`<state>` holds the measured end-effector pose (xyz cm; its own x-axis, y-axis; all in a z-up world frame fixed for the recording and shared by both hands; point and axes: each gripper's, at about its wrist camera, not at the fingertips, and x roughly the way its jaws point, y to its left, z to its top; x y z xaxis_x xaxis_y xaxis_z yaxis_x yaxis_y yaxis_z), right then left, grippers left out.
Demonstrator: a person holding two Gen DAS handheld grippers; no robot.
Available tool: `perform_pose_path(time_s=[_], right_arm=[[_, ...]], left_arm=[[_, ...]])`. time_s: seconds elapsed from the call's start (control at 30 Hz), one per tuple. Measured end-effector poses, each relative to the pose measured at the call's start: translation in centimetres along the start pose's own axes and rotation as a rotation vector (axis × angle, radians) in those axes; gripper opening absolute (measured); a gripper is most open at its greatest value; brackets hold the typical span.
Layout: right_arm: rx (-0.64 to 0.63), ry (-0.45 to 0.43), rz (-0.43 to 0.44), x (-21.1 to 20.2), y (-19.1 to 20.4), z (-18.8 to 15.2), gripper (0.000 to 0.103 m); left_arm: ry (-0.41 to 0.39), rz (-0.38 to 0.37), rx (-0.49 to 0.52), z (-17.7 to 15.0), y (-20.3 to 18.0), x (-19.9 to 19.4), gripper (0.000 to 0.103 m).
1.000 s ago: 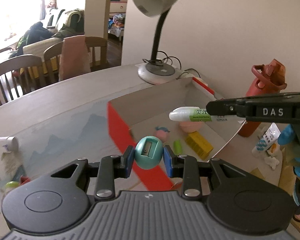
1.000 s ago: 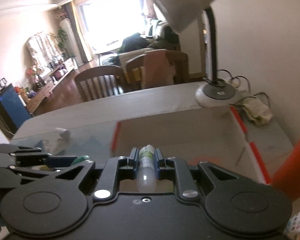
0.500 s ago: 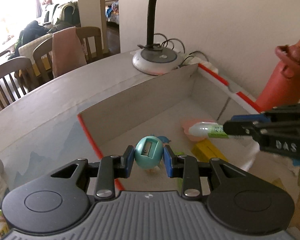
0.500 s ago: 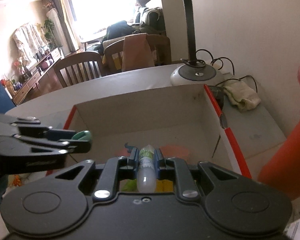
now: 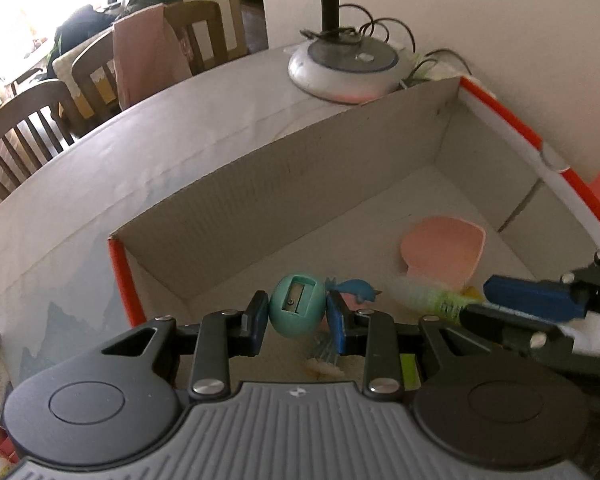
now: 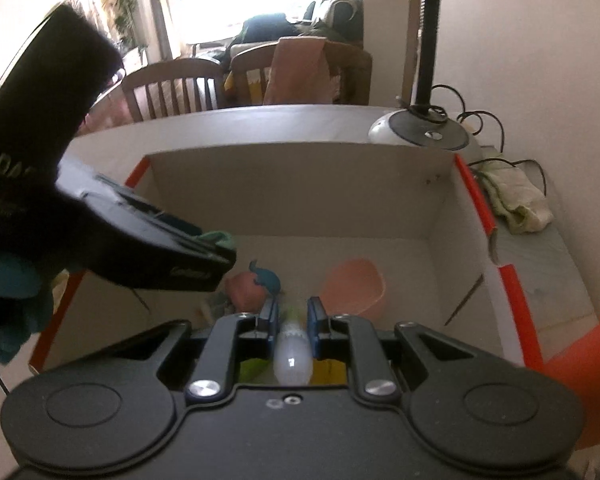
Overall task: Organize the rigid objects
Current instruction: 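Lower and open the left gripper in the box while the right releases the glue pen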
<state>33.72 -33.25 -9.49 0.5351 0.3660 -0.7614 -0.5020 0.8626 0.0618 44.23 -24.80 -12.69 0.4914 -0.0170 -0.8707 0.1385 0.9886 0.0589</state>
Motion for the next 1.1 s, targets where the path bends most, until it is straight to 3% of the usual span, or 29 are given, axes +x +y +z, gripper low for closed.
perform_pose_path(time_s=[0.13, 0.2, 0.43, 0.77, 1.1], right_arm=[[-0.013, 0.032, 0.010, 0.6, 0.1, -0.2, 0.005], [-0.006, 0.041, 0.018, 0.7, -0.1, -0.3, 0.014], [0.022, 0.057, 0.064, 0.4, -0.7, -0.3, 0.021], [0.073, 0.053, 0.103, -0.3, -1.0, 0.2, 0.041], [0.075, 0.023, 0.107, -2.4, -1.0, 0.1, 0.052]], left_arm=[[0.038, 0.003, 0.012, 0.3, -0.4, 0.8, 0.031], [0.066, 0.005, 0.008, 0.5, -0.3, 1.4, 0.031], [0.104, -0.021, -0.001, 1.0, -0.2, 1.9, 0.031], [0.121, -0.042, -0.054, 0.8, 0.1, 1.5, 0.034], [0.039, -0.065, -0.062, 0.4, 0.1, -1.7, 0.049]])
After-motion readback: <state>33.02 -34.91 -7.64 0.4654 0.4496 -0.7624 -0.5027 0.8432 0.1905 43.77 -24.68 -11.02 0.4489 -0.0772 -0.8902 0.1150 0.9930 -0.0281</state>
